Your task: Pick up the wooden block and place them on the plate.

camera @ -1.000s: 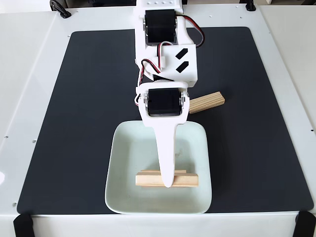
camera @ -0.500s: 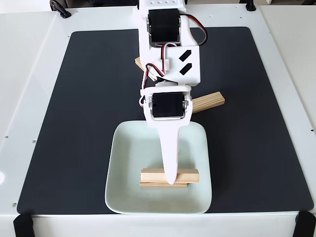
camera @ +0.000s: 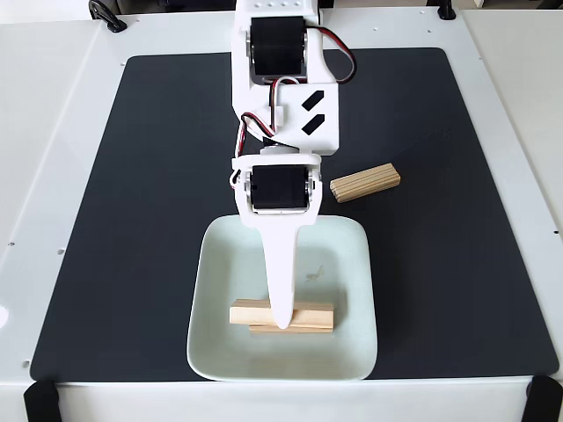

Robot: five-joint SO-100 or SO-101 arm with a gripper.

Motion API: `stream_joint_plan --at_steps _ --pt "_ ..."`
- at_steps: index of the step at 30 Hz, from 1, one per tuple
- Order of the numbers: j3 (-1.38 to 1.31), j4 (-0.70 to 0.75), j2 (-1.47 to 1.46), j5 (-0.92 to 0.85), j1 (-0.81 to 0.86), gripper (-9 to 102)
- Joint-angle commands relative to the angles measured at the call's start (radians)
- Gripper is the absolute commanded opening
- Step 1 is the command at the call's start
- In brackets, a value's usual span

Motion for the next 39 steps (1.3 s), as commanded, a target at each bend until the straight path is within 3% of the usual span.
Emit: stream_joint_plan --at_steps 1,4,11,15,27,30,34,36,39 --pt "-0.048 0.005 0.028 -0.009 0.000 0" --pt "-0.048 0.005 0.028 -0.009 0.000 3" --pt "-0.046 0.006 0.028 -0.011 0.000 26" --pt "-0.046 0.006 0.028 -0.011 -0.002 30" --pt "-0.046 0.005 0.031 -0.011 -0.003 29" --pt "-0.046 0.005 0.048 -0.011 -0.003 20" --pt "-0.003 0.005 0.109 0.003 -0.012 -2" --pt "0.037 0.005 0.137 0.003 -0.017 2" --pt "0.086 0.005 0.173 0.003 -0.018 -1"
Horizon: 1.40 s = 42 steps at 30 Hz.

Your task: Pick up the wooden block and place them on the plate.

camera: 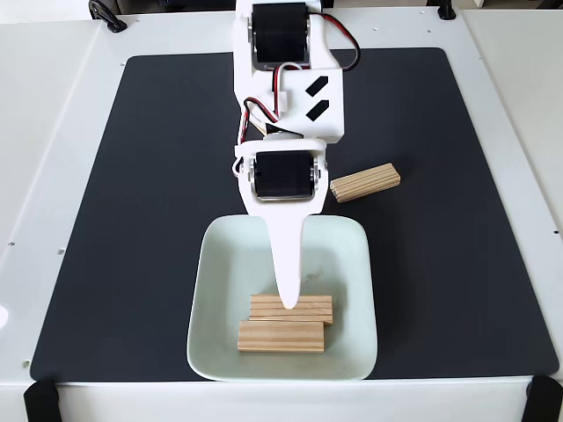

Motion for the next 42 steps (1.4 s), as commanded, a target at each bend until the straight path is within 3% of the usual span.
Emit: stream_joint_plan --at_steps 1,7,13,24,36,42 --pt "0.032 0.005 0.107 0.003 -0.006 0" --pt "0.149 0.005 0.232 0.002 -0.018 0" --pt "0.428 0.011 0.514 -0.003 -0.058 0" --pt "0.907 0.356 0.953 -0.103 -0.169 0" --pt "0.959 0.365 0.850 -0.100 -0.244 0" --pt "0.801 0.383 0.653 -0.094 -0.256 0"
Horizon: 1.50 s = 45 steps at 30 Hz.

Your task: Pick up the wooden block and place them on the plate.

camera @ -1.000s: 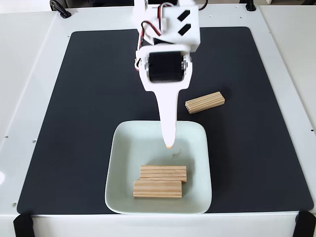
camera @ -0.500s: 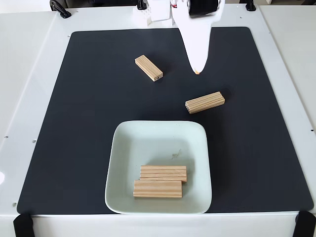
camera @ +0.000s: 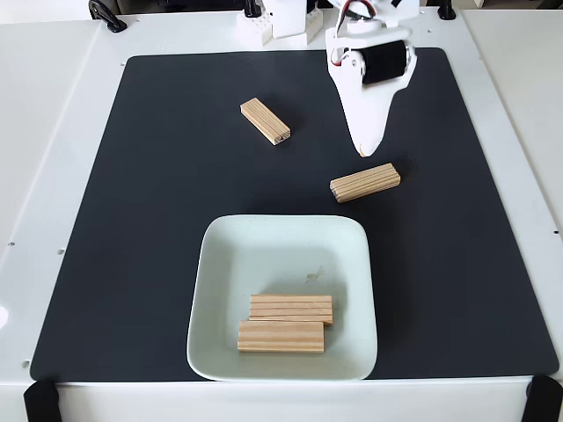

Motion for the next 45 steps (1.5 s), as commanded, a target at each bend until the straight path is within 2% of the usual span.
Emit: stream_joint_plan --at_steps 1,8,13,16,26,45 --pt "-0.138 0.044 -0.074 0.005 -0.003 0" --pt "-0.327 0.304 -0.178 -0.005 -0.006 3" --pt "-0.327 0.345 -0.176 -0.006 0.009 24" --pt "-0.327 0.350 -0.176 -0.009 0.009 31" --pt "-0.328 0.348 -0.224 -0.009 -0.011 23" --pt "-0.345 0.336 -0.302 -0.008 -0.015 23"
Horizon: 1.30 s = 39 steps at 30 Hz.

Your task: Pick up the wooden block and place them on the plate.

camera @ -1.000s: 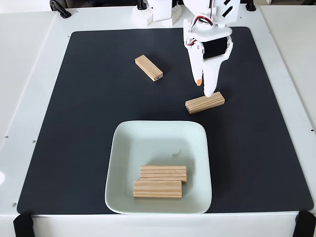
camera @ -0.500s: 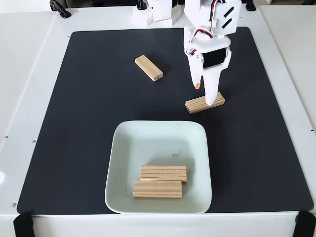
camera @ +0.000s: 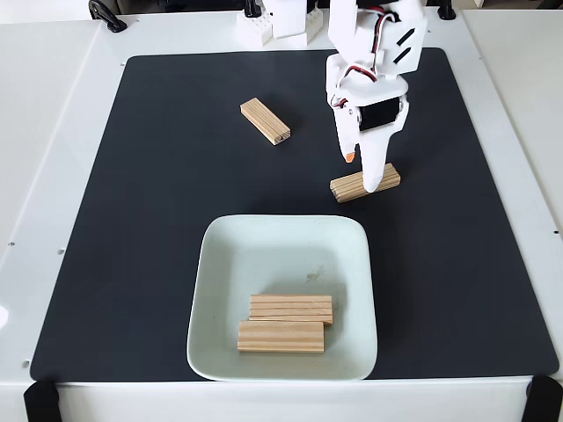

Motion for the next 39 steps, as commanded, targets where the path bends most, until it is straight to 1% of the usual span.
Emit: stream_joint_plan --at_steps 1,5,12,21,22,24,28,31,39 --pt "-0.043 -0.011 0.006 -0.008 -0.009 23" --pt "-0.055 -0.011 -0.021 -0.008 -0.008 23" --pt "-0.172 -0.009 -0.097 -0.008 0.003 23" --pt "-0.167 -0.002 -0.103 -0.009 0.003 22" --pt "-0.167 -0.002 -0.103 -0.009 0.003 22" --pt "-0.167 -0.002 -0.104 -0.009 0.003 16" --pt "-0.166 0.000 -0.104 -0.009 0.003 -1" --pt "-0.166 0.002 -0.104 -0.009 0.005 1" --pt "-0.166 0.000 -0.092 -0.009 0.006 0"
